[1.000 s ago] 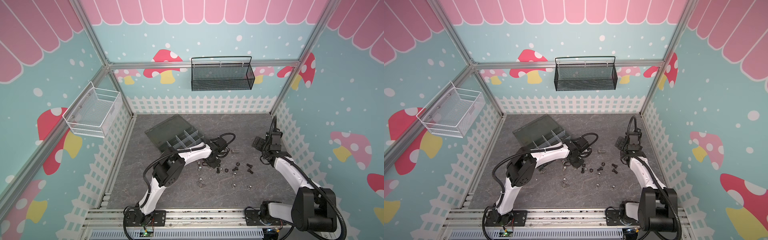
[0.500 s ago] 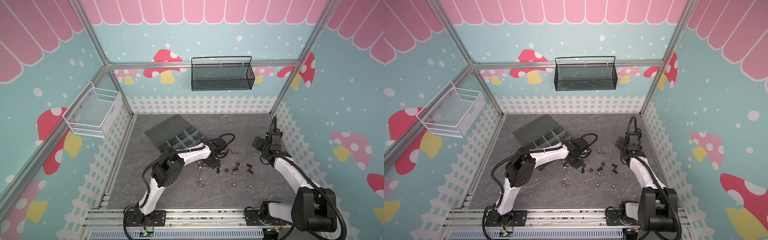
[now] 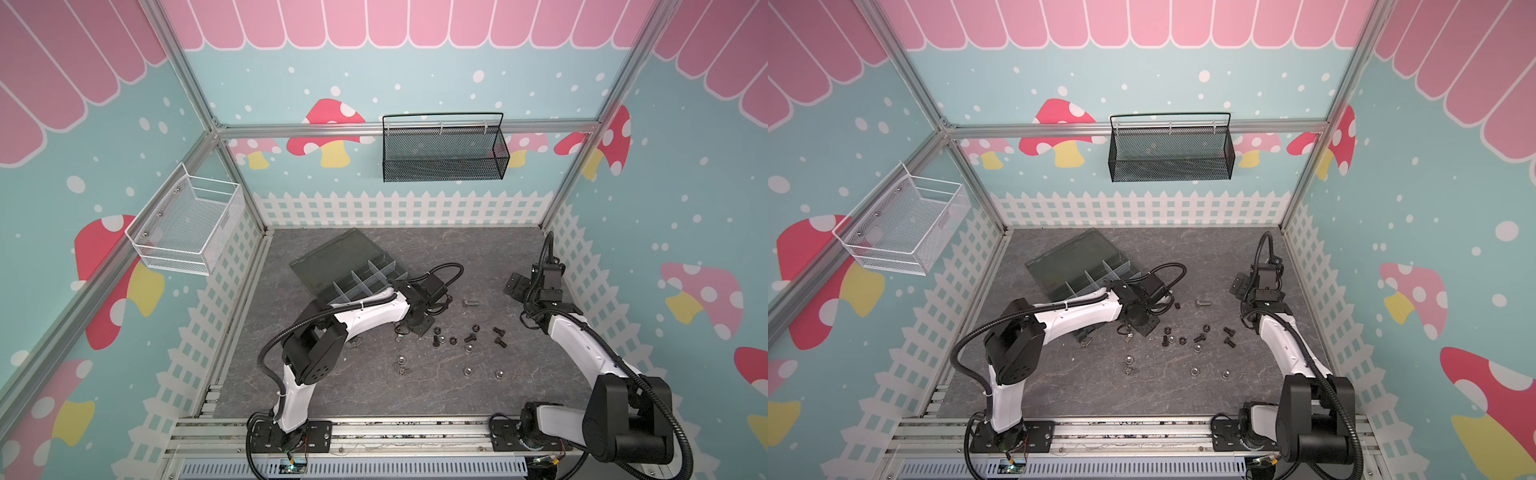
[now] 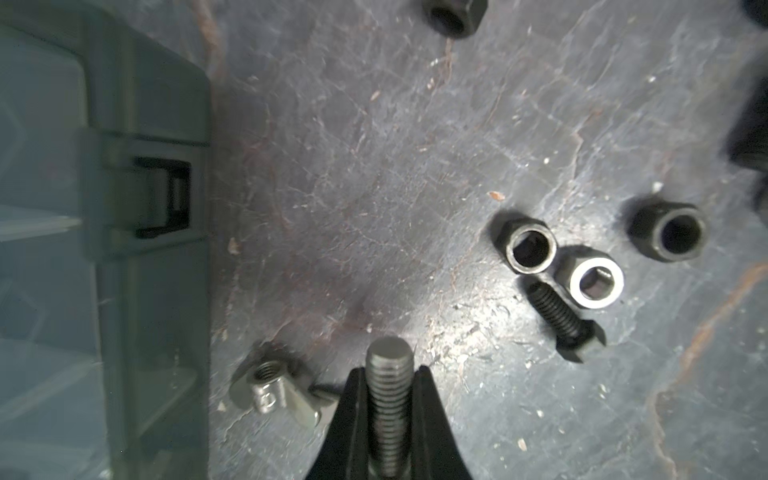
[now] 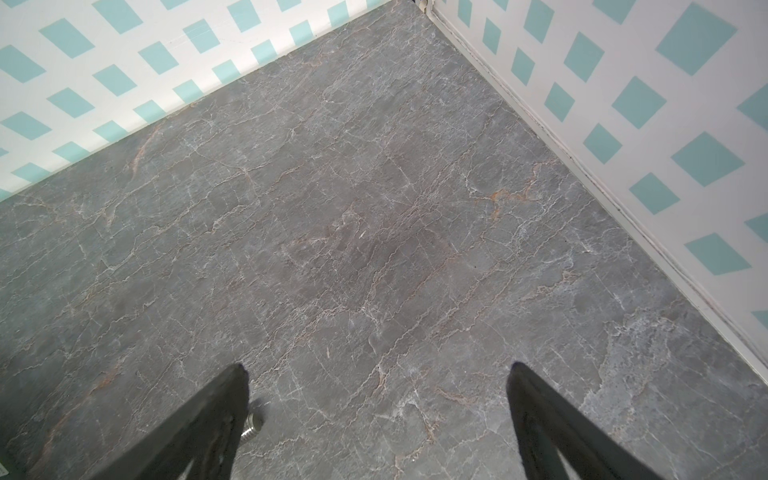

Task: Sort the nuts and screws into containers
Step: 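Carry the silver bolt with the left gripper over the organizer compartment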

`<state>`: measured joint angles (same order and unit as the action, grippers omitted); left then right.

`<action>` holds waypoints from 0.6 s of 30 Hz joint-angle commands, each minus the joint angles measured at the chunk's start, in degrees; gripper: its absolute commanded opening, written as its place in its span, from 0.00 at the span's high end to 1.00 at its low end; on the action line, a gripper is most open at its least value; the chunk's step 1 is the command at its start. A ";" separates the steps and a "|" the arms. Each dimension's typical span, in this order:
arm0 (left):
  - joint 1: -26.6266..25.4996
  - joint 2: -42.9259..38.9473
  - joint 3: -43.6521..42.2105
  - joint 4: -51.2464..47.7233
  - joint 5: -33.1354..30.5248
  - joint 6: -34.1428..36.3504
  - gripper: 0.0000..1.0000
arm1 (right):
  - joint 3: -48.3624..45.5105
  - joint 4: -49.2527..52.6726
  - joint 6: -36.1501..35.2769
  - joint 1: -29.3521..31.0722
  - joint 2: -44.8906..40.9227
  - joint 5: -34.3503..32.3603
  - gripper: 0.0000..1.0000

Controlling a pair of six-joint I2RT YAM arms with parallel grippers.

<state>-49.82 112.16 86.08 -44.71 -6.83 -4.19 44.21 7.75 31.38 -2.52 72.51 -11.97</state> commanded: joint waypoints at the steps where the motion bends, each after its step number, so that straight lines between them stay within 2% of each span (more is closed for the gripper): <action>1: 0.97 -6.08 -2.26 3.32 -3.24 -0.86 1.00 | 0.11 0.52 0.68 0.28 -0.16 0.22 0.02; 9: 7.59 -17.10 -11.58 6.38 -9.52 -3.20 1.00 | 0.72 0.46 0.68 0.33 0.52 0.75 0.02; 15: 14.11 -22.86 -18.03 8.00 -10.00 -3.04 1.00 | 0.88 0.38 0.84 0.33 0.88 1.16 0.02; 18: 15.67 -23.98 -20.04 8.30 -10.47 -1.72 1.00 | 0.97 0.41 1.02 0.32 0.87 1.33 0.02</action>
<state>-34.85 89.89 67.51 -38.28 -15.92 -6.83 44.21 7.73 31.44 -2.52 72.93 -10.87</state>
